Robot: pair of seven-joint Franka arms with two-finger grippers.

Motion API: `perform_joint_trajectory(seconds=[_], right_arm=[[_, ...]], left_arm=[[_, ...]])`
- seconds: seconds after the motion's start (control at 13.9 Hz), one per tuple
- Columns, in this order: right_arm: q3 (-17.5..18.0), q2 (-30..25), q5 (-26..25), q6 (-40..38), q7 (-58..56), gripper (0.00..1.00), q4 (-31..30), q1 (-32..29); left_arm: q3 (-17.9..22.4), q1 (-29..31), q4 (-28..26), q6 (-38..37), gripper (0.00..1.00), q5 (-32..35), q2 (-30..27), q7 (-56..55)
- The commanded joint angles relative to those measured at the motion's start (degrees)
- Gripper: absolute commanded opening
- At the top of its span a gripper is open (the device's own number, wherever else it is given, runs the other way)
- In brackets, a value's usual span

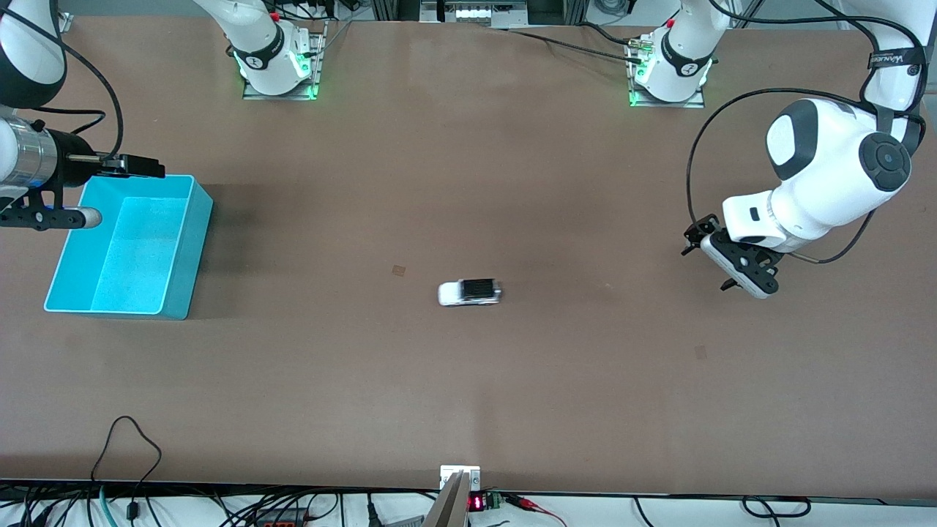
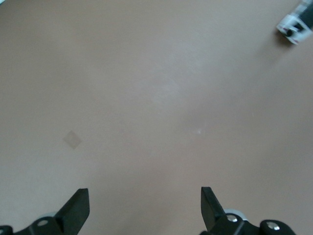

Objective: Wind and store white jeep toy
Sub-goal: 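Open and raise the left gripper, letting the jeep roll toward the bin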

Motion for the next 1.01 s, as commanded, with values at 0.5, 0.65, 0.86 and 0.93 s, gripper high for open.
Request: perform_joint_trajectory(seconds=[0.5, 0.65, 0.86, 0.93], right_arm=[[0.16, 0.15, -0.21, -1.71, -1.10, 1.00, 0.24, -1.02], [0.16, 0.15, -1.35, -1.53, -1.63, 1.00, 0.15, -1.02], [0.16, 0.07, -1.62, -0.92, -3.82, 1.00, -1.24, -0.93], [0.16, -0.02, -1.70, 0.39, -4.44, 1.00, -2.82, -1.02]], left_arm=[[15.90, -12.05, 4.24, -9.31, 1.00, 0.06, -5.34, -30.19], [17.75, -12.49, 7.39, -15.01, 1.00, 0.06, -6.13, -33.80], [19.51, -12.49, 13.02, -21.71, 1.00, 1.10, -5.96, -36.62], [20.13, -12.41, 14.17, -23.38, 1.00, 2.68, -6.05, -37.24]])
